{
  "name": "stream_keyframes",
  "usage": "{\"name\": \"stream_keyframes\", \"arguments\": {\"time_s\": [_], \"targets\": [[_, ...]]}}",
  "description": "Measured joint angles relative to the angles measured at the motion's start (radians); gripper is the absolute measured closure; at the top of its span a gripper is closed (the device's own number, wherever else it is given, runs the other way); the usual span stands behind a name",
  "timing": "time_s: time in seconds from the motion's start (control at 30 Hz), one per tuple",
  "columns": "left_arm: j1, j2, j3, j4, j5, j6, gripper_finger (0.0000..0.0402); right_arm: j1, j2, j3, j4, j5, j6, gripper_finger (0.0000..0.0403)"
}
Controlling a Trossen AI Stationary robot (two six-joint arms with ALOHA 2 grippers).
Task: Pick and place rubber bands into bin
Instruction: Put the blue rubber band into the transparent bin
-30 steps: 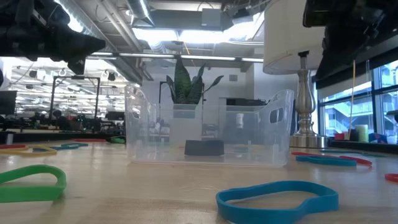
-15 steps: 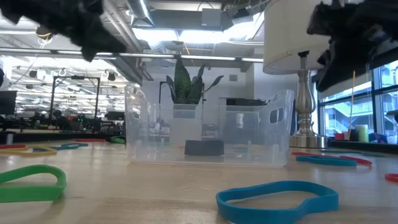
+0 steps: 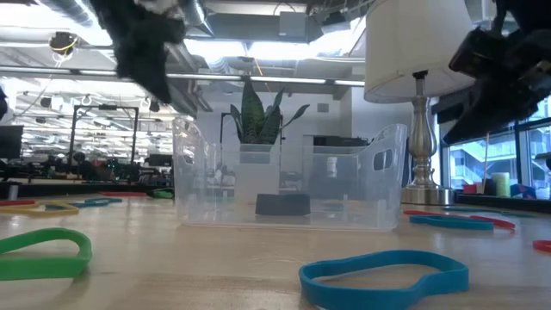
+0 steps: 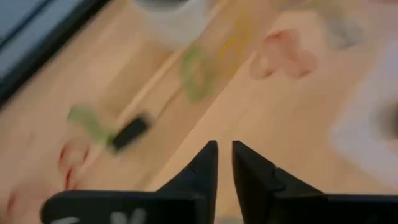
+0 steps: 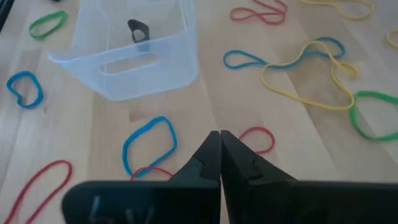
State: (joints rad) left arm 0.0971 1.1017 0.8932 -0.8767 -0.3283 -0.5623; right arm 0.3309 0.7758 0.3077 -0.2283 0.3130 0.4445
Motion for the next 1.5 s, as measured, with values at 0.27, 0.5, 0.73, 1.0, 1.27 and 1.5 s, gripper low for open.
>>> {"name": "stream_keyframes", "arguments": {"time_s": [0.27, 0.5, 0.73, 1.0, 1.27, 1.5], "targets": [[0.112, 0.150, -0.002, -0.228, 0.110, -0.479, 0.0272, 0.000, -0.009, -0.032, 0.023, -0.041, -0.006, 0.0402], [0.148, 0.314, -0.002, -0.183, 0.131, -0.509, 0.0268, 0.000, -0.014, -0.034, 0.030, -0.046, -0.007, 0.0402], [0.183, 0.492, -0.002, -0.178, 0.217, -0.510, 0.0287, 0.001, -0.015, -0.034, 0.048, -0.081, -0.002, 0.0402], [0.184, 0.613, 0.001, -0.048, 0.289, -0.519, 0.0311, 0.000, -0.015, -0.034, 0.049, -0.097, 0.022, 0.0402], [0.165, 0.647, 0.005, -0.040, 0.305, -0.543, 0.0379, 0.000, -0.015, -0.034, 0.053, -0.097, 0.021, 0.0402], [0.111, 0.580, 0.014, -0.079, 0.273, -0.580, 0.0400, 0.000, -0.015, -0.034, 0.062, -0.097, 0.025, 0.0402]]}}
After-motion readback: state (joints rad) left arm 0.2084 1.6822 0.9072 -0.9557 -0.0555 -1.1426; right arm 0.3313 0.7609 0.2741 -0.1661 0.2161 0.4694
